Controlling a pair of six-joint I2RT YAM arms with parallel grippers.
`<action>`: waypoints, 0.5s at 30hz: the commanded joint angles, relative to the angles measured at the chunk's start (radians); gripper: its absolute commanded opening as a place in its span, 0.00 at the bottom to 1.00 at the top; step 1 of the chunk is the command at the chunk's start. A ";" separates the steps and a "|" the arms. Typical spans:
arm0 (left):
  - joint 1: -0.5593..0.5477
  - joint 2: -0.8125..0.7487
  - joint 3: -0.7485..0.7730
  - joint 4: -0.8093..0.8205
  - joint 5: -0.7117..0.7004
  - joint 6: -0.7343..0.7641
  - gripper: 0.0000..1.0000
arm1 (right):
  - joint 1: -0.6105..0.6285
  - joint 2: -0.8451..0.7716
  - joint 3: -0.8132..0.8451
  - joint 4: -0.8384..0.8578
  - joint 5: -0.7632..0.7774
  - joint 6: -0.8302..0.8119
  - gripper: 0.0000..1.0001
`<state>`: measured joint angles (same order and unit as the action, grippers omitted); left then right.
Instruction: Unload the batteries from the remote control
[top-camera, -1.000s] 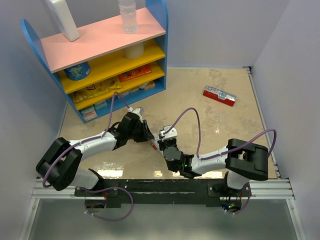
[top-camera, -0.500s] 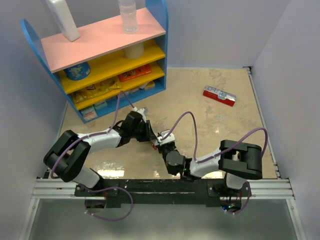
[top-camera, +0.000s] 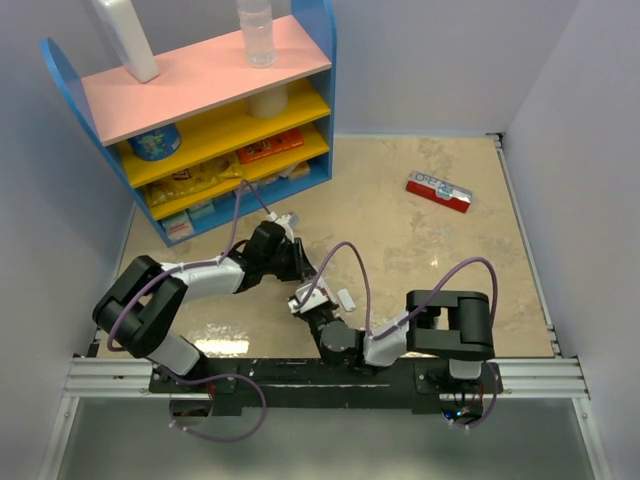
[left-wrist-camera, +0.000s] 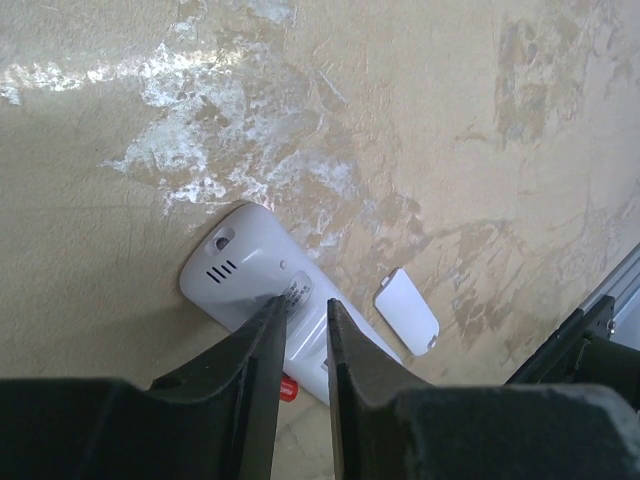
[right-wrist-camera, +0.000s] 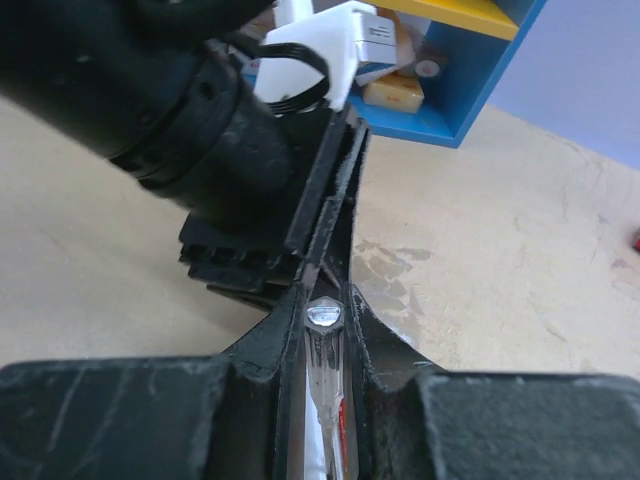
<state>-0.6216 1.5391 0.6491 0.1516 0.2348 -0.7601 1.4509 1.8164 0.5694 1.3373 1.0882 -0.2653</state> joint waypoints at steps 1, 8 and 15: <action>0.002 0.042 -0.032 -0.043 -0.031 0.010 0.28 | 0.060 0.102 0.020 -0.056 0.084 -0.121 0.00; 0.002 0.039 -0.046 -0.038 -0.031 0.013 0.28 | 0.101 0.153 0.050 -0.049 0.145 -0.181 0.00; 0.000 0.036 -0.052 -0.034 -0.032 0.021 0.28 | 0.057 -0.078 0.083 -0.338 0.020 0.046 0.00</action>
<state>-0.6216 1.5410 0.6365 0.1848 0.2356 -0.7658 1.5349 1.8561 0.6518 1.2217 1.1332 -0.4282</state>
